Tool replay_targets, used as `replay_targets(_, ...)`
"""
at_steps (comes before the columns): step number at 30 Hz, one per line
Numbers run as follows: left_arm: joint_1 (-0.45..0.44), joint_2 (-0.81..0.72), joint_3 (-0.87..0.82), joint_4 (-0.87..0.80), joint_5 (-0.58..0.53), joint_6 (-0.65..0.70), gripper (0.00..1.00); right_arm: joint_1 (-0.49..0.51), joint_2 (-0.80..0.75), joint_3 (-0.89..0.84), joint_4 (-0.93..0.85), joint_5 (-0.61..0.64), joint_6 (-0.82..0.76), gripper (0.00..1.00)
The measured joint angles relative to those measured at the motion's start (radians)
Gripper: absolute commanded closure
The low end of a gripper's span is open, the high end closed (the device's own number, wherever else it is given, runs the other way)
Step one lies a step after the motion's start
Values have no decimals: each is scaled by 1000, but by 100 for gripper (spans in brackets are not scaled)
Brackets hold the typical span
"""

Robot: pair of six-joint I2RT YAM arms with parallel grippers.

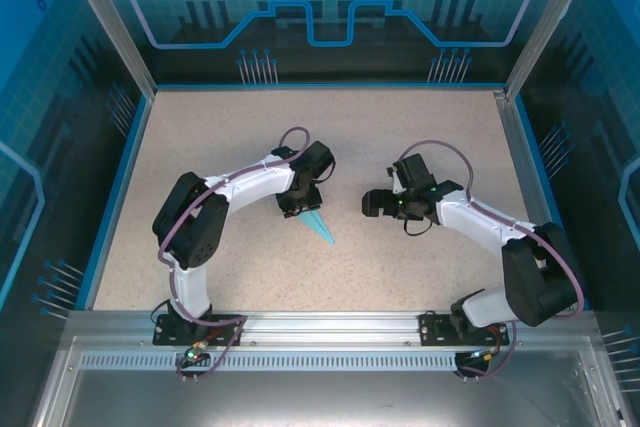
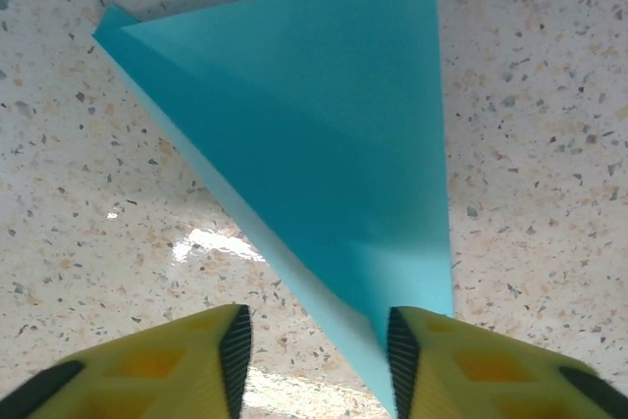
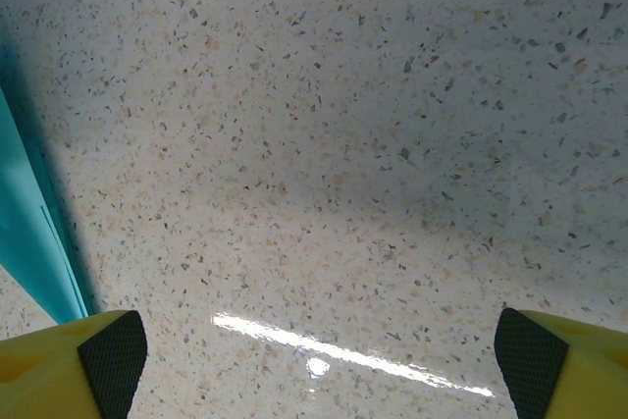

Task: Fold a paper plane with a square sheet of paper (pick it up from the middle)
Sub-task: Turn over a paper plane at the center of the table.

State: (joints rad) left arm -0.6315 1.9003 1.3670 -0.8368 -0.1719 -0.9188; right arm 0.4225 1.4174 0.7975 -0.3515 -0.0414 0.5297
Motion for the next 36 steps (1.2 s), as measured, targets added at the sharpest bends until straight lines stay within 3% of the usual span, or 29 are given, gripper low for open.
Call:
replay_targets(15,-2,-12,-3,-1,4,12,99,-7,14,0,0,1,0,6)
replay_targets(25,-2,-201,-2,77,65,158,100,-61,-64,-20,-12,1,2,6)
replay_targets(32,-2,-249,-21,280,219,249,100,-75,-227,-31,-2,-35,39,7)
replay_targets(36,0,-238,-89,422,332,257,100,-75,-253,-43,32,-84,83,14)
